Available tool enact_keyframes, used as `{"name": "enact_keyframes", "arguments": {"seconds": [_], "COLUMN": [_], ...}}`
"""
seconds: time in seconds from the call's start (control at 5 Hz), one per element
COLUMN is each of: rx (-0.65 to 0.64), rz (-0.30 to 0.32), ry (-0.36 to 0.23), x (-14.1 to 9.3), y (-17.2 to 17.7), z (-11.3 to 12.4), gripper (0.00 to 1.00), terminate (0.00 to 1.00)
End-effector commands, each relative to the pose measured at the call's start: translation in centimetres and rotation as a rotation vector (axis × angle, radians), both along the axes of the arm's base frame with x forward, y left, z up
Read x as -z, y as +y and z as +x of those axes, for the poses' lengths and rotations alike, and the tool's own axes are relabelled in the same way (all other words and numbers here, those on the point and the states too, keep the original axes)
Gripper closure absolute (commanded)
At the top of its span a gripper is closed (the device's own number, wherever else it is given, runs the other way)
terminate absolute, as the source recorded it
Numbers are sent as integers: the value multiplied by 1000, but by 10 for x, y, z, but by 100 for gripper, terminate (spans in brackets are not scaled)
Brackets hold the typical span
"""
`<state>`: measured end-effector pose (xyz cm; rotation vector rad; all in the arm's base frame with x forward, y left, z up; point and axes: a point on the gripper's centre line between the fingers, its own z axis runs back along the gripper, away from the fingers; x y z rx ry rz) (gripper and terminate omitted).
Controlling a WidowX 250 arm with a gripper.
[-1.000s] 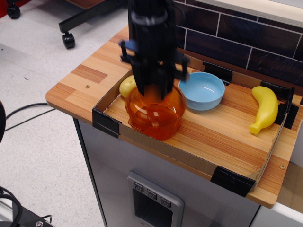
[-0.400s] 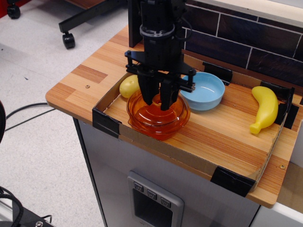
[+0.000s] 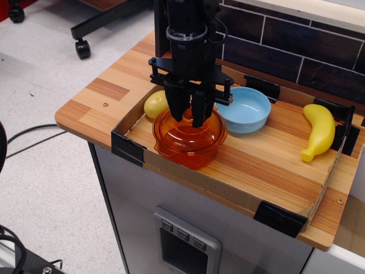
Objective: Put lid on pot
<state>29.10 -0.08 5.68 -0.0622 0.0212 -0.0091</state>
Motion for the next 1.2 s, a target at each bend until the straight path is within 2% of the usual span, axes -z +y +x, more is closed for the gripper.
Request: {"name": "enact_keyframes", "arguments": {"seconds": [0.0,0.2,0.6,0.8,1.0], "rx": [-16,1,28,20,-31], "rz": [5,8,2,-14,-59], "ry": [-31,-48,-27,-23,-43], "x": [-9,-12,-15,-36,-74], "y": [9,12,18,21,14], "z": [12,9,2,9,16], "gripper": [100,100,100,0,0], "terminate": [0,0,0,0,100]}}
